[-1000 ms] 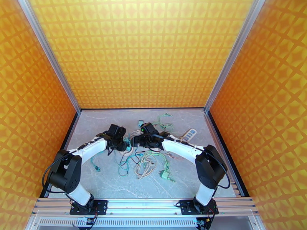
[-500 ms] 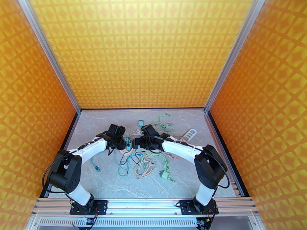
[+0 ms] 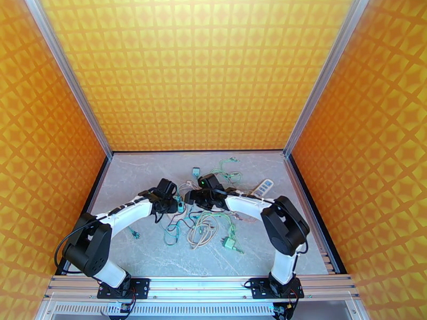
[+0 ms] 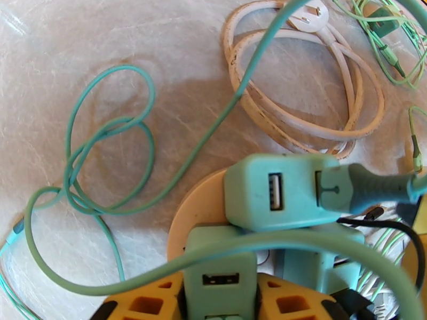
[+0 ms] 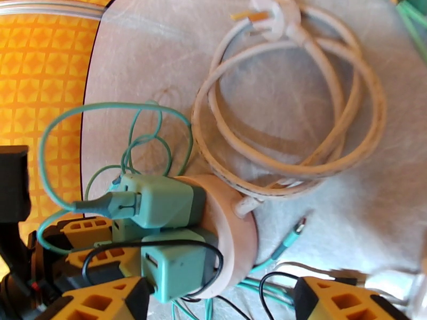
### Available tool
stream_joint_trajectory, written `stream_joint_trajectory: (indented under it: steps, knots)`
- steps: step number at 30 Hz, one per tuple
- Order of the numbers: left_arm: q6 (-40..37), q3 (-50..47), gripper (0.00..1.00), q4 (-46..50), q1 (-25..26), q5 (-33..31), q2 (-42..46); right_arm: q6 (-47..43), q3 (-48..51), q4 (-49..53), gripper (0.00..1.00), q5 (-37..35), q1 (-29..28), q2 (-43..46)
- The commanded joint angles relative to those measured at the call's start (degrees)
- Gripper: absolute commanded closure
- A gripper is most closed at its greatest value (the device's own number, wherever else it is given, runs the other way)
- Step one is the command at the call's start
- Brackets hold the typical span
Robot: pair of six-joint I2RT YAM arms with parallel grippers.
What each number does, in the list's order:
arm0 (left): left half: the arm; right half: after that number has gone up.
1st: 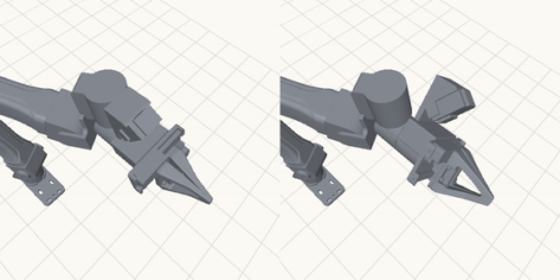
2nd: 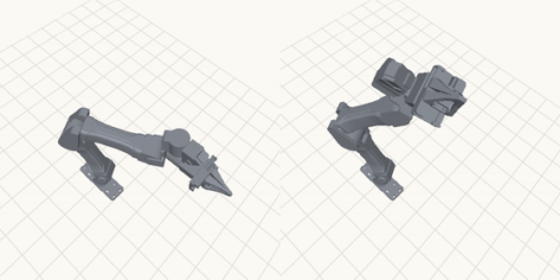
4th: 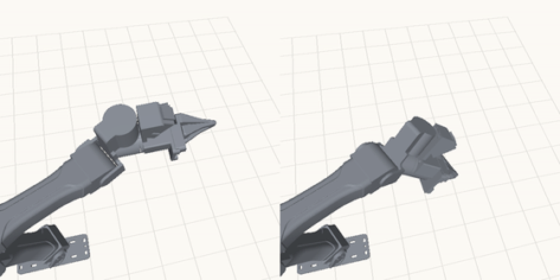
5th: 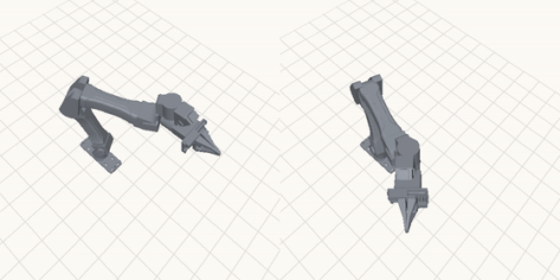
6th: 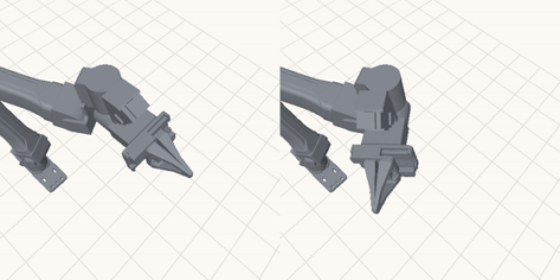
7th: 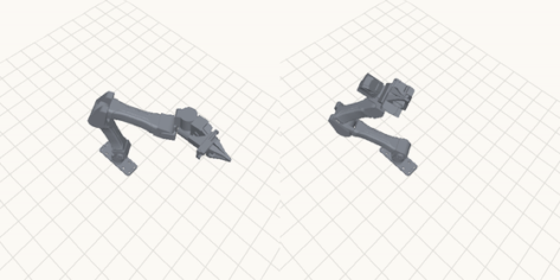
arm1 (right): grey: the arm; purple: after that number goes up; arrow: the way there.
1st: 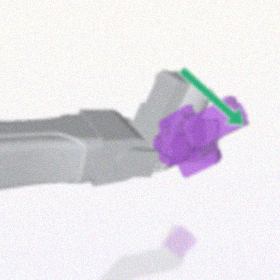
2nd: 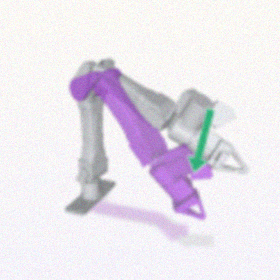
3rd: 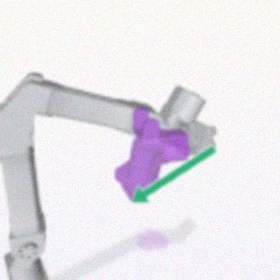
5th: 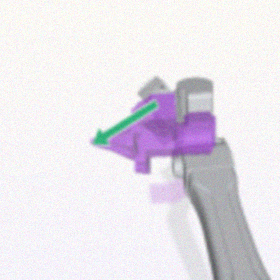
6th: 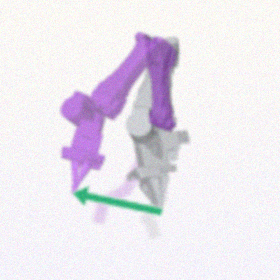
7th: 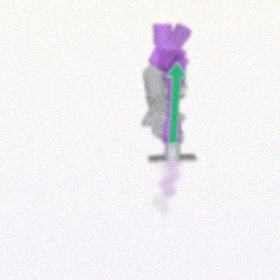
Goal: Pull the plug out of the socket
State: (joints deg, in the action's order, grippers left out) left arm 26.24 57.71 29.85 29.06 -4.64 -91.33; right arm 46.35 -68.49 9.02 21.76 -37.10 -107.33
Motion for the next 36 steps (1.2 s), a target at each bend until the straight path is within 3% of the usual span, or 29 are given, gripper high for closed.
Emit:
stream_joint_trajectory:
  steps: [1,3,7,12,17,23,27,36]
  knots:
    - [-2.1,-0.2,0.58,1.3,0.2,-1.6,0.7,0.9,-0.1,-2.2,0.24,2.6,0.0,-0.5]
    - [-5.2,-0.1,0.51,1.4,0.1,-1.5,0.5,0.5,-0.2,-1.8,0.24,3.2,0.0,-0.6]
    - [-10.1,0.2,0.49,0.7,0.1,-0.1,0.2,1.2,0.0,-2.4,0.25,4.6,0.0,-1.2]
    - [-13.2,-0.7,0.63,-1.8,-0.5,3.1,-0.1,3.1,0.7,-4.8,0.31,6.1,0.0,-2.4]
    - [-13.3,-1.3,0.7,-2.2,-0.5,4.2,-0.7,4.0,0.5,-6.0,0.33,7.1,0.0,-3.6]
    - [-12.7,-1.7,0.75,-2.3,-0.5,5.0,-1.0,4.9,0.0,-6.4,0.36,7.8,0.0,-5.4]
    - [-12.4,-1.2,0.76,-1.7,-0.5,5.3,-0.9,3.9,-0.6,-3.6,0.43,7.4,0.0,-7.1]
    - [-12.3,0.7,0.79,1.3,-0.5,5.4,0.9,-0.5,0.2,3.9,0.49,3.0,0.0,-8.0]
